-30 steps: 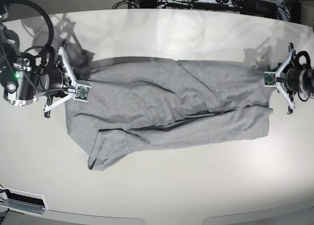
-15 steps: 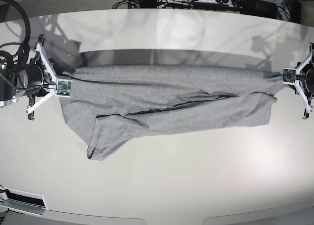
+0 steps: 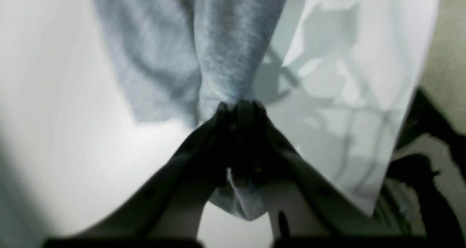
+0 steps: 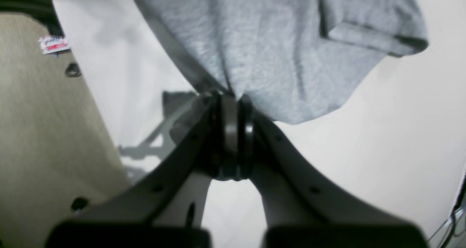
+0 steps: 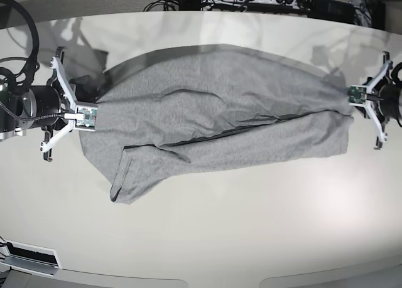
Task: Layout the t-shirt on the table in an organized manner, then fold the t-shirt properly
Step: 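Pull the shirt ends apart with both grippers to stretch it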
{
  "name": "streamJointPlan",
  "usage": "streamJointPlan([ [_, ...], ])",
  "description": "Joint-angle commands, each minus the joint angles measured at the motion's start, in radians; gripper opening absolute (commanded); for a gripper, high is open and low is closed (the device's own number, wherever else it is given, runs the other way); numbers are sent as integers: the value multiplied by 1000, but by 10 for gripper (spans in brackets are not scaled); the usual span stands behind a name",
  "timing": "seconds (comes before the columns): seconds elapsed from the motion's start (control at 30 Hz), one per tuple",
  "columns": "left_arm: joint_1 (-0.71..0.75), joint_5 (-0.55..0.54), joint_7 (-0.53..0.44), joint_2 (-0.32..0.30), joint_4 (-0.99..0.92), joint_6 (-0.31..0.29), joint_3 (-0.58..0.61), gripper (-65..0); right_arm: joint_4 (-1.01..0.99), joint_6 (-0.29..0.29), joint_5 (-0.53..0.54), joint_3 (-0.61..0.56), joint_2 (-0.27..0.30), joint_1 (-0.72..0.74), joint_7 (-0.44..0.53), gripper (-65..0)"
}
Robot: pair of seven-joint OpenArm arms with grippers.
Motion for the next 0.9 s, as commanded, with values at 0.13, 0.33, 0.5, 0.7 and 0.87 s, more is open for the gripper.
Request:
streamJointPlan([
  [0.13,-16,-8,-10,25,-46,-1,-13,-650,-30,-2,-79,12,15,16,83,-650],
  [0.33,-16,-8,-21,71,-116,-1,-13,-650,-70,-3,-80,12,13,24,116,-650],
  [0.5,-57,-39,-36,71,-118,-1,-14,-650,-70,-79,-79,12,13,88,115,-650],
  [0.7,-102,-61,-36,78,-145,-1,-14,-650,-89,-55,-79,12,12,108,120,-650],
  [0.87,-132,-69,-41,118,-235,-1,-14,-650,-197,-19,-79,12,12,108,191,-650],
])
